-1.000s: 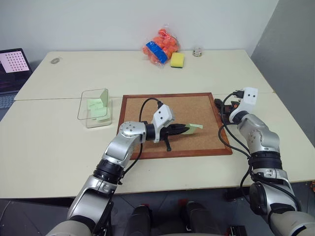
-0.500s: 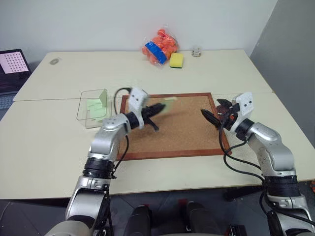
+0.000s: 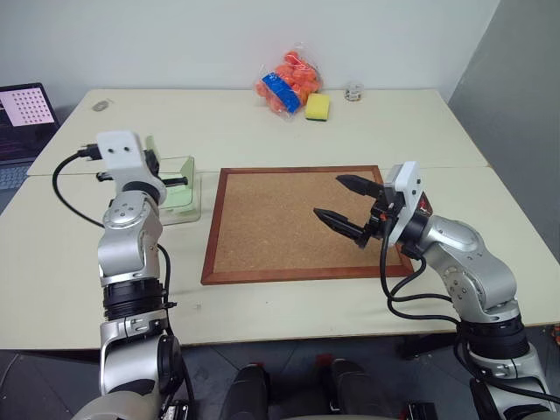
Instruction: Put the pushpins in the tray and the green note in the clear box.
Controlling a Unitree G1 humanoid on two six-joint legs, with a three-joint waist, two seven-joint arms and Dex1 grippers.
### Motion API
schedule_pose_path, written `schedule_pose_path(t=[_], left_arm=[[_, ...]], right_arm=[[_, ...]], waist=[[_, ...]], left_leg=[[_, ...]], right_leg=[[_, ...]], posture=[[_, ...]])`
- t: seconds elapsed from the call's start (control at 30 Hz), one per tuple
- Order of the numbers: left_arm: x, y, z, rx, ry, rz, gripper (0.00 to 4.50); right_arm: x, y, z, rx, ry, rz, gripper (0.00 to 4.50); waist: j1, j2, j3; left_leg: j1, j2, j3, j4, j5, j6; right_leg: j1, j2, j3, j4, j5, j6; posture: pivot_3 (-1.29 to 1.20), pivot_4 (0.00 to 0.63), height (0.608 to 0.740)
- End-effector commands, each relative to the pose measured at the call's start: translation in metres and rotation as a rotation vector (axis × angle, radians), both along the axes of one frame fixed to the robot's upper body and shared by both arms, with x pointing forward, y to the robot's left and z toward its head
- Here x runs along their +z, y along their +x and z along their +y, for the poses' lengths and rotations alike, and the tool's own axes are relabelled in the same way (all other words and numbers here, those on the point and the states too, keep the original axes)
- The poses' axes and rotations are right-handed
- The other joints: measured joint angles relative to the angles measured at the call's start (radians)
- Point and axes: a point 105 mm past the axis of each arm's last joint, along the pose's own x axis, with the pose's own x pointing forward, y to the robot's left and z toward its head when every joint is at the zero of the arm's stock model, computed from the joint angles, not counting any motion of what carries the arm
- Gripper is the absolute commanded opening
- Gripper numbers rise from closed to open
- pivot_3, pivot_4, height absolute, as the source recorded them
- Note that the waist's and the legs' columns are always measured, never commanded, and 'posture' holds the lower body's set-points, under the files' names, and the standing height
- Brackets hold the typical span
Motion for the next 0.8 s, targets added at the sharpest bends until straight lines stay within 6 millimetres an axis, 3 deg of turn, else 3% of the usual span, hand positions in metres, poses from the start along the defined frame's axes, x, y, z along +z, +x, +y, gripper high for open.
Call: schedule_pose_path(t=[0.03, 0.17, 0.53, 0.63, 0.8], left_arm=[[-0.003, -0.002, -0.002, 0.012, -0.060, -0.007, 0.00], [-0.010, -0.001, -0.001, 0.019, -0.099, -0.006, 0.59], [-0.014, 0.001, -0.004, 0.001, -0.082, 0.011, 2.89], [0.000, 0.001, -0.022, -0.088, -0.003, -0.045, 3.53], [0.010, -0.012, -0.075, -0.362, 0.091, -0.087, 3.53]], right_arm=[[0.009, -0.002, 0.002, 0.032, 0.003, -0.034, 4.46], [0.008, 0.000, 0.000, 0.030, -0.005, -0.037, 4.50], [0.010, -0.003, -0.003, 0.032, 0.001, -0.038, 4.50], [0.008, -0.003, -0.005, 0.022, 0.001, -0.034, 4.50], [0.005, 0.006, -0.017, -0.101, 0.017, -0.026, 4.50]], waist=[[0.003, 0.000, 0.000], [0.001, -0.001, 0.000], [-0.001, -0.001, 0.000], [-0.001, -0.001, 0.000], [-0.001, -0.001, 0.000]], left_leg=[[0.000, 0.000, 0.000, 0.000, 0.000, 0.000], [0.000, -0.001, 0.000, 0.000, 0.000, 0.000], [0.000, -0.001, 0.000, 0.000, 0.000, 0.000], [0.000, -0.001, 0.000, 0.000, 0.000, 0.000], [0.000, -0.001, 0.000, 0.000, 0.000, 0.000]], right_leg=[[0.000, -0.001, 0.000, 0.000, 0.000, 0.000], [0.000, -0.001, -0.001, 0.000, 0.000, 0.000], [0.000, -0.001, -0.001, 0.000, 0.000, -0.001], [0.000, -0.001, -0.001, 0.000, 0.000, -0.001], [0.000, -0.001, 0.000, 0.000, 0.001, -0.001]], posture=[[0.00, 0.150, 0.740], [0.00, 0.150, 0.740], [0.00, 0.150, 0.740], [0.00, 0.150, 0.740], [0.00, 0.150, 0.740]])
